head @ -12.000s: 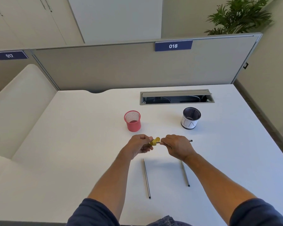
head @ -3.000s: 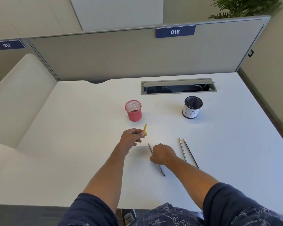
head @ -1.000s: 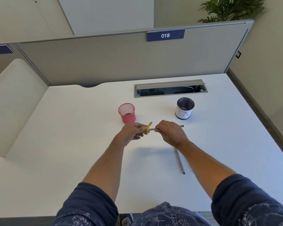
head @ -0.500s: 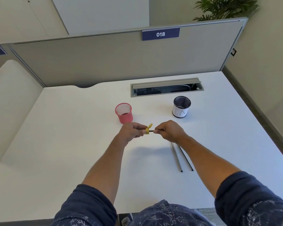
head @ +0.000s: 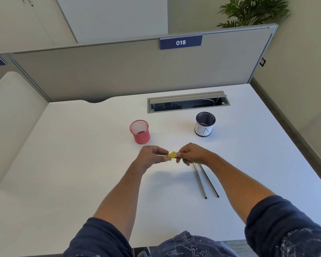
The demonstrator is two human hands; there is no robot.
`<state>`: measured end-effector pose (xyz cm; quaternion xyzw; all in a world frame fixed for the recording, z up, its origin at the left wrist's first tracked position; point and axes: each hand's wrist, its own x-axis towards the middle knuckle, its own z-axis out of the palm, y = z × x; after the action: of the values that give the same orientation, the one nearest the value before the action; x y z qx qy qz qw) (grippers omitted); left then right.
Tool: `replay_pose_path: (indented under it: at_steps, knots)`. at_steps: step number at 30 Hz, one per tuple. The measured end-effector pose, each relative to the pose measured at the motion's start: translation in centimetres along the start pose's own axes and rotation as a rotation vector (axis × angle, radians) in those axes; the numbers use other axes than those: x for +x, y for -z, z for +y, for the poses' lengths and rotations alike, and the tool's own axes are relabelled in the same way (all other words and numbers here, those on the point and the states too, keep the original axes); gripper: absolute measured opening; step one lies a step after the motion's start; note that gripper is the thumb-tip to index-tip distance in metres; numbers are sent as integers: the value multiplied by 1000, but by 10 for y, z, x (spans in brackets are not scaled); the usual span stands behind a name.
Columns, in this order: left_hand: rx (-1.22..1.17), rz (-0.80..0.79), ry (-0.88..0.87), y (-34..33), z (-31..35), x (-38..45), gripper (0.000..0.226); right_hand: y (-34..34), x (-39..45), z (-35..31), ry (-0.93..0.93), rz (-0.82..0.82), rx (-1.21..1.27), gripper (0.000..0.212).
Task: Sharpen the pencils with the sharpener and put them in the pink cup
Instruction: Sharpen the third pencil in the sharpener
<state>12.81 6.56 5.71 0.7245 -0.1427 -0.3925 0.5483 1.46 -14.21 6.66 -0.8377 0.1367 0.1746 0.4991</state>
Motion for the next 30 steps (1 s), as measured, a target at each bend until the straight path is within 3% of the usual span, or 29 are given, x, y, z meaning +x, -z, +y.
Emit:
replay_pose_path:
  at_steps: [2, 8, 12, 16, 21, 25, 30]
  knots:
    - [5, 11, 32, 0, -2, -1, 26, 1, -1, -1, 42, 15, -77, 14]
    - [-102, 46, 88, 4, -4, -1, 24, -3, 3, -6, 147, 193, -284, 6]
    - [-250, 120, 139, 5, -2, 0, 29, -12, 0, -5, 483, 588, -639, 12]
    - [-306, 139, 173, 5, 0, 2, 36, -21, 2, -1, 717, 708, -667, 11]
    - [-331, 111, 182, 1, 4, 2, 31, -23, 0, 5, 734, 760, -659, 14]
    - [-304, 28, 157, 3, 1, 1, 23, -22, -3, 5, 691, 711, -715, 13]
    - [-181, -52, 96, 8, -2, -1, 14, -20, -3, 3, 281, 414, -627, 25]
